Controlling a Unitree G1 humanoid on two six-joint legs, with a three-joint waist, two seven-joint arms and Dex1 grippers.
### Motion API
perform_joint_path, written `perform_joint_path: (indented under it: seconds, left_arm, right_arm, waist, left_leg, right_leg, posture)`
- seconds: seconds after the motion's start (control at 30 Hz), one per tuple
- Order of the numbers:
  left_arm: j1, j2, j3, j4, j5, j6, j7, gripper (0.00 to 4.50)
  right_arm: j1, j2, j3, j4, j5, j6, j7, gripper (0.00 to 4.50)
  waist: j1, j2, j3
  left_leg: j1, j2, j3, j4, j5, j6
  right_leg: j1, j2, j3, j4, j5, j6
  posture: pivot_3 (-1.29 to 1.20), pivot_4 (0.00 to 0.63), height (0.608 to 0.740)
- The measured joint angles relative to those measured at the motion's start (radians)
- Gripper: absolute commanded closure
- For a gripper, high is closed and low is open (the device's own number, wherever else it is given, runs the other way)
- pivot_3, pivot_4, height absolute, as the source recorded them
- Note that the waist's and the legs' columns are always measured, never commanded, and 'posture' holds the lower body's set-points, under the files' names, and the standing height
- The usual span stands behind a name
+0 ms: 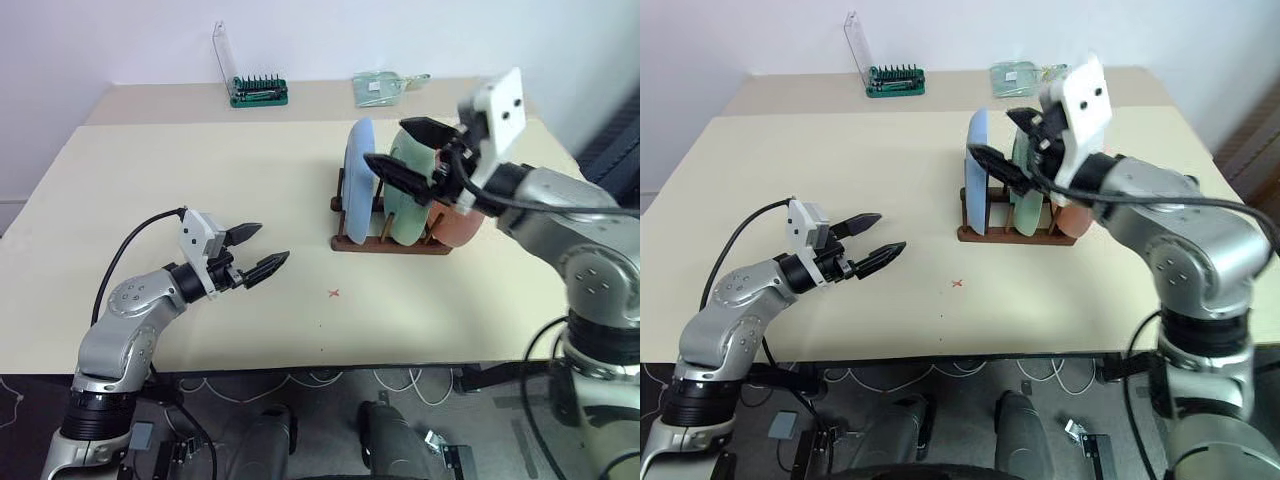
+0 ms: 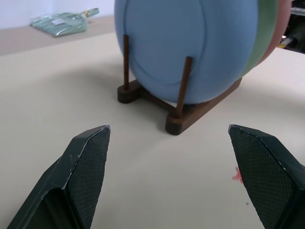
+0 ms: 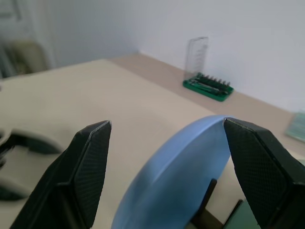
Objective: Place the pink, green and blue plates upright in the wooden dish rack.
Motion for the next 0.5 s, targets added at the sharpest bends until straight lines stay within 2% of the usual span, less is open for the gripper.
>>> perform_joint_path:
  seconds: [0.13, 0.27, 0.37, 0.5]
  left_arm:
    - [-0.013, 0.01, 0.011, 0.034, 0.02, -0.017, 0.001, 0.4]
    - [-0.034, 0.036, 0.036, 0.127, 0.049, -0.062, 0.0, 0.4]
    - [-0.044, 0.062, 0.061, 0.214, 0.086, -0.108, -0.001, 0.4]
    - [-0.047, 0.054, 0.057, 0.22, 0.099, -0.125, -0.001, 0.4]
  right_arm:
    - [0.097, -0.13, -0.233, 0.029, 0.004, -0.078, 0.124, 0.69]
    - [0.329, -0.204, -0.443, 0.071, 0.015, -0.124, 0.285, 0.69]
    - [0.571, -0.199, -0.487, 0.116, -0.048, -0.199, 0.401, 0.69]
    - [0.65, -0.162, -0.482, 0.201, -0.124, -0.321, 0.449, 0.69]
  waist:
    - [0.001, 0.0, 0.0]
    - [0.0, -0.001, 0.0]
    - [-0.004, 0.0, 0.0]
    - [-0.005, 0.001, 0.001]
  left_leg:
    - [-0.001, 0.0, 0.0, 0.004, -0.001, 0.001]
    - [0.001, 0.001, 0.001, 0.003, -0.001, 0.002]
    - [0.004, 0.001, 0.003, 0.004, -0.002, 0.003]
    - [0.005, 0.002, 0.005, 0.006, -0.002, 0.003]
  right_leg:
    - [0.001, 0.0, -0.001, 0.0, 0.0, 0.0]
    - [0.003, 0.0, -0.001, 0.0, 0.0, 0.0]
    - [0.006, 0.0, 0.0, 0.0, 0.0, 0.0]
    - [0.007, 0.0, 0.001, 0.0, 0.0, 0.001]
  posture:
    - [0.0, 0.15, 0.74]
    - [0.0, 0.15, 0.74]
    - [0.0, 0.15, 0.74]
    - [0.0, 0.15, 0.74]
